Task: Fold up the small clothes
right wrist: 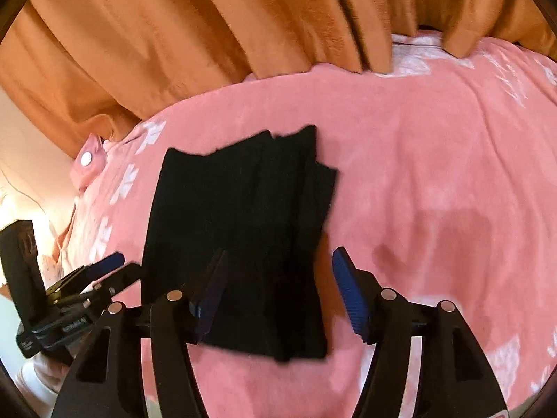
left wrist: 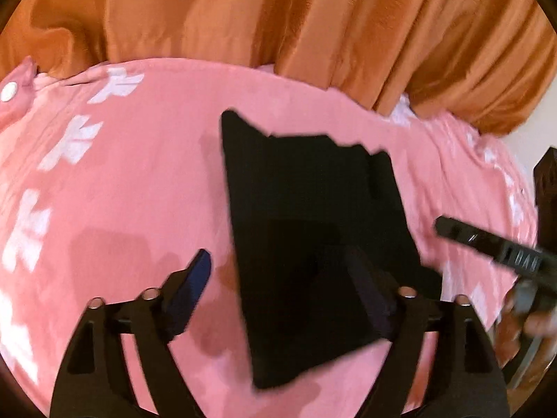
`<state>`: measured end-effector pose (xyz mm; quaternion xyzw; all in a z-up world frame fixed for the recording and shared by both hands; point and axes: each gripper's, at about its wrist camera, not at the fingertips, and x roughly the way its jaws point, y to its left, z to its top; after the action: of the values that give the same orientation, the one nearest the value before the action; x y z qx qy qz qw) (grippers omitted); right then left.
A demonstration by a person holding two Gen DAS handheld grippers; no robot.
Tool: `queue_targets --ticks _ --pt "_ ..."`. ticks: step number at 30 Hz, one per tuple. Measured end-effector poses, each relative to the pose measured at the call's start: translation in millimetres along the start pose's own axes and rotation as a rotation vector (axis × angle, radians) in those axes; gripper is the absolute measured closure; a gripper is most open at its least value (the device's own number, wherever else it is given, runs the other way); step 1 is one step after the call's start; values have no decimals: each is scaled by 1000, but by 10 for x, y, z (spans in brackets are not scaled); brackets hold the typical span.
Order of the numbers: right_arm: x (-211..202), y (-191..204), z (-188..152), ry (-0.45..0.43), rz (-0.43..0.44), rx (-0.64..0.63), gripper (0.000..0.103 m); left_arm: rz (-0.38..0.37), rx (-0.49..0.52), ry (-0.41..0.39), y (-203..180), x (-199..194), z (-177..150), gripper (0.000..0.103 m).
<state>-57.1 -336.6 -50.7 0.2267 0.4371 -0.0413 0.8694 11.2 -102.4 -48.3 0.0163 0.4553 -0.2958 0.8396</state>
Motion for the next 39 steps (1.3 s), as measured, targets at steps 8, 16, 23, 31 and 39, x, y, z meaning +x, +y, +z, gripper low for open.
queue_targets --ticks 8,16,23,31,39 --pt "765 -44 266 65 -53 23 99 170 9 15 66 738 260 23" --pt "664 -111 217 46 -63 30 88 222 42 1 -63 592 294 23" --pt "249 -144 -57 8 -83 3 34 208 92 5 -242 279 105 21" --pt "407 -177 -373 119 -29 52 34 179 71 68 -234 270 -79 20" --pt "626 -206 -333 136 33 118 29 57 -51 155 -68 459 -50 12"
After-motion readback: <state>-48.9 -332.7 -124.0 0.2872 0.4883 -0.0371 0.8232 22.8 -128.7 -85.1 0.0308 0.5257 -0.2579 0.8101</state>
